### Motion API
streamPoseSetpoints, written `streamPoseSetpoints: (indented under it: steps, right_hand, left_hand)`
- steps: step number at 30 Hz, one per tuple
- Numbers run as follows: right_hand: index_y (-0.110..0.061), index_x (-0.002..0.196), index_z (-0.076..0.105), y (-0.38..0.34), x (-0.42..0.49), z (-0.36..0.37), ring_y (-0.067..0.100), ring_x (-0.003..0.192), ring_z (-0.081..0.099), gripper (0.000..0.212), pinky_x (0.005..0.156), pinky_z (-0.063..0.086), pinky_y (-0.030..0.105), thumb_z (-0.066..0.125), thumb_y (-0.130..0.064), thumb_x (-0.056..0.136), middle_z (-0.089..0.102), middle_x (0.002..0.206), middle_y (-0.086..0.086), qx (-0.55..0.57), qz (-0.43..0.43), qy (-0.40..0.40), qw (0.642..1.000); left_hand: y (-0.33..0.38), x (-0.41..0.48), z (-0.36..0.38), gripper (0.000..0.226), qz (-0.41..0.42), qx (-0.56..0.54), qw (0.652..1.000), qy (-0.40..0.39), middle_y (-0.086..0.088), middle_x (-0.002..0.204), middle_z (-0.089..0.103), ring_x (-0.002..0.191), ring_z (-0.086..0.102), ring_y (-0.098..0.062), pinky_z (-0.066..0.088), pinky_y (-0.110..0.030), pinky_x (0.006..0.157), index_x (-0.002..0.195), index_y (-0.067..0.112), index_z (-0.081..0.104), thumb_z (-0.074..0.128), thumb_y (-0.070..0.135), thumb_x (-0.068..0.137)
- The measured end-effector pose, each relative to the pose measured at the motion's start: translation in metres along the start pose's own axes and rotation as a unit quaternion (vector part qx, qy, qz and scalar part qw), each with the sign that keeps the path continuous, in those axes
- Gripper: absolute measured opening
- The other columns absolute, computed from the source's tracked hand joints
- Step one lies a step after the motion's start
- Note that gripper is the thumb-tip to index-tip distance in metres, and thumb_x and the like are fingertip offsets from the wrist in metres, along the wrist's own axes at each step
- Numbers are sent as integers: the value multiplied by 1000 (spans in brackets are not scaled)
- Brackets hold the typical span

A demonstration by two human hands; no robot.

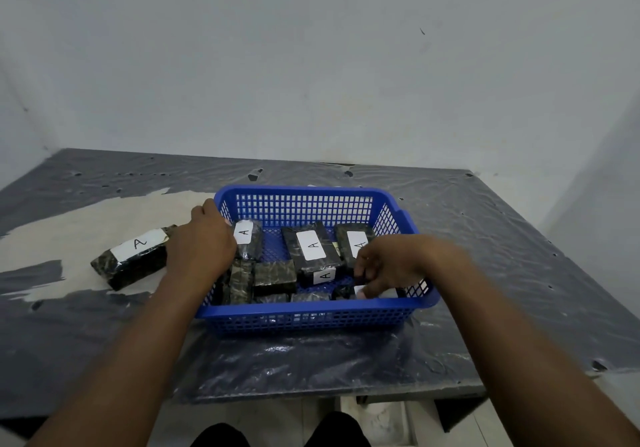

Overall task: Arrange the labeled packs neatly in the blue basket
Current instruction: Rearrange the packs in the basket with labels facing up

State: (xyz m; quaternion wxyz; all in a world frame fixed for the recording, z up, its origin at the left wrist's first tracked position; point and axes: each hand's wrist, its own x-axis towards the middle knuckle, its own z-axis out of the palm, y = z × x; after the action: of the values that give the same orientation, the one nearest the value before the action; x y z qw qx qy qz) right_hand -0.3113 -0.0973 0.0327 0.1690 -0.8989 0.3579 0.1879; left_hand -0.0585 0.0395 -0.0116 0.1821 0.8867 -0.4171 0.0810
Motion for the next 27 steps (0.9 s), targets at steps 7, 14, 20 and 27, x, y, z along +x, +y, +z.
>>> streamPoseSetpoints:
  steps: [7,14,20,27]
  right_hand:
    - [-24,113,67,-16,31,14,11,98,61,23,87,52,29,73,-26,91,65,109,-7,27,-122,140,982]
    - [-23,112,71,-1,37,10,7,97,64,17,85,49,25,67,-29,96,69,105,-10,85,-137,131,978]
    - [-28,122,67,-2,41,9,7,102,58,24,89,43,28,59,-33,100,62,106,-16,47,-121,67,989]
    - [-25,120,72,-10,42,7,8,101,63,24,95,49,31,63,-29,98,73,116,-8,22,-111,79,990]
  left_hand:
    - [0,-3,-1,44,-2,-2,1000,8,-20,123,55,92,64,-39,41,-39,64,135,3,40,43,29,100]
    - [0,-2,2,46,-5,12,1000,5,-19,124,54,90,65,-38,45,-41,65,137,3,38,41,31,101]
    - [-1,-1,4,48,-6,13,1000,8,-19,125,54,90,65,-38,45,-40,64,139,4,37,41,33,101]
    - [-1,-1,6,45,-5,14,1000,11,-18,121,55,90,64,-37,42,-39,63,136,4,39,42,32,100]
